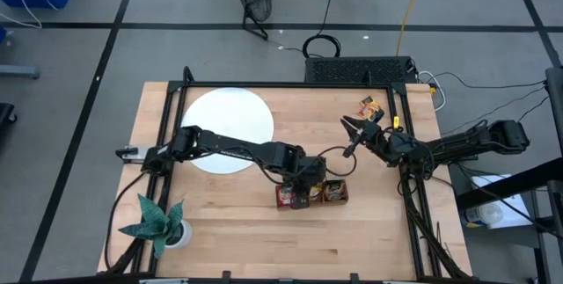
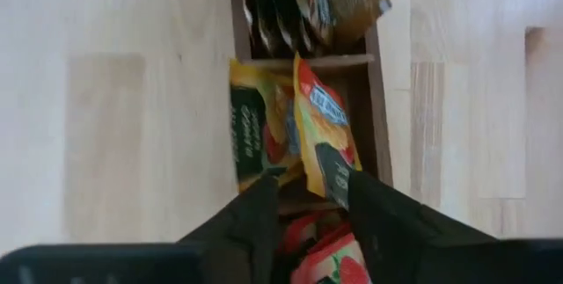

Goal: Pick & Place Tea
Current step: Put the orange tea bag into the middle section of the wooden organizer

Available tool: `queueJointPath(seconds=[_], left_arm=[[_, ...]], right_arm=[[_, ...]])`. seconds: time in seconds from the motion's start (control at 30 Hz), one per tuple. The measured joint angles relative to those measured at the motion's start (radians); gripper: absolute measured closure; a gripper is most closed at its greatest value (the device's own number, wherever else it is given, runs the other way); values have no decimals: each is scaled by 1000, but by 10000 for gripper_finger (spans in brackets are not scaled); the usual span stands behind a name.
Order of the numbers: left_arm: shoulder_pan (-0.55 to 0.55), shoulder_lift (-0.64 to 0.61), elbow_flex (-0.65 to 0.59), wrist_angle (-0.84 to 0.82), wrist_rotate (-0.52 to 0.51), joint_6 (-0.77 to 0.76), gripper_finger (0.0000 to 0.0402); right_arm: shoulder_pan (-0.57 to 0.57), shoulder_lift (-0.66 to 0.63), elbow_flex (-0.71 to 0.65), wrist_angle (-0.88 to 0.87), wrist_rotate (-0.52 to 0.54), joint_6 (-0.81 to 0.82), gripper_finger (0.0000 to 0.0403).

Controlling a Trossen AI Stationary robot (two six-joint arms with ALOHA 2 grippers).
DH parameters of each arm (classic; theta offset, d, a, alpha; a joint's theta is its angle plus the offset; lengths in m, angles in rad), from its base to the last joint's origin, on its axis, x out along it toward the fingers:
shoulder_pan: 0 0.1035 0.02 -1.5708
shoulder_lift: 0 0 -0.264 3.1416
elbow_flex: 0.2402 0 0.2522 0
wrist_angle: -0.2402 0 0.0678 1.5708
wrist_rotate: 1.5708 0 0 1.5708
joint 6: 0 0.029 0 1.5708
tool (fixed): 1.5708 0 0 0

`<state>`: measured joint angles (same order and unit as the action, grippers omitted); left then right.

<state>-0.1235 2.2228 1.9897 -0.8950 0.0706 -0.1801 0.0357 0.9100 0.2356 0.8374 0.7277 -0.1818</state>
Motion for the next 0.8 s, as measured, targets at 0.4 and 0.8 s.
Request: queueJointPath(seconds=[0.4,0.8], left_arm=[[-69,-312,-73,57,-401,99,245],[-49,-709,-839,877,-513,188,245]], right_arm=[[-2,8,0,-13,-289,114,360],[119,368,335,-552,-783,254,327]])
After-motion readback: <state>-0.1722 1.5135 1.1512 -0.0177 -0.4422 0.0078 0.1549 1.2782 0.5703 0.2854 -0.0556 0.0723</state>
